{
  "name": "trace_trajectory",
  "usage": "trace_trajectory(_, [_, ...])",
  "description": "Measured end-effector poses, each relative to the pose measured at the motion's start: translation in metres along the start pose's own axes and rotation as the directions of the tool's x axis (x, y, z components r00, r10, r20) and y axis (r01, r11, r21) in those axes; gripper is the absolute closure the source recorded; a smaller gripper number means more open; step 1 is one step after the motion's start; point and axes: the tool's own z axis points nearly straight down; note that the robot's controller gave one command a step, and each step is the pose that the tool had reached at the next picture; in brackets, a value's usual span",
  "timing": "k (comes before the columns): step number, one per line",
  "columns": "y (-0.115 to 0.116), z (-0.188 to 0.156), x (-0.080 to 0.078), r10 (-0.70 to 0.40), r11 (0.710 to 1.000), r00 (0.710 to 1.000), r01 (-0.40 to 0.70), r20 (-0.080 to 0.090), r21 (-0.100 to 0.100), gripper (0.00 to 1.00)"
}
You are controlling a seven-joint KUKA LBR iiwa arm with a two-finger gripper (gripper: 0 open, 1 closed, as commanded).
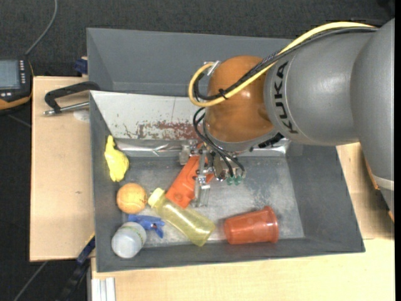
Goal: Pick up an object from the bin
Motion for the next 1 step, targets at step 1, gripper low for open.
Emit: trace_trajectory(1, [-0.0233,0.0431,-0.0065,0.134,0.991,0.991,-0.135,0.005,0.000,0.00])
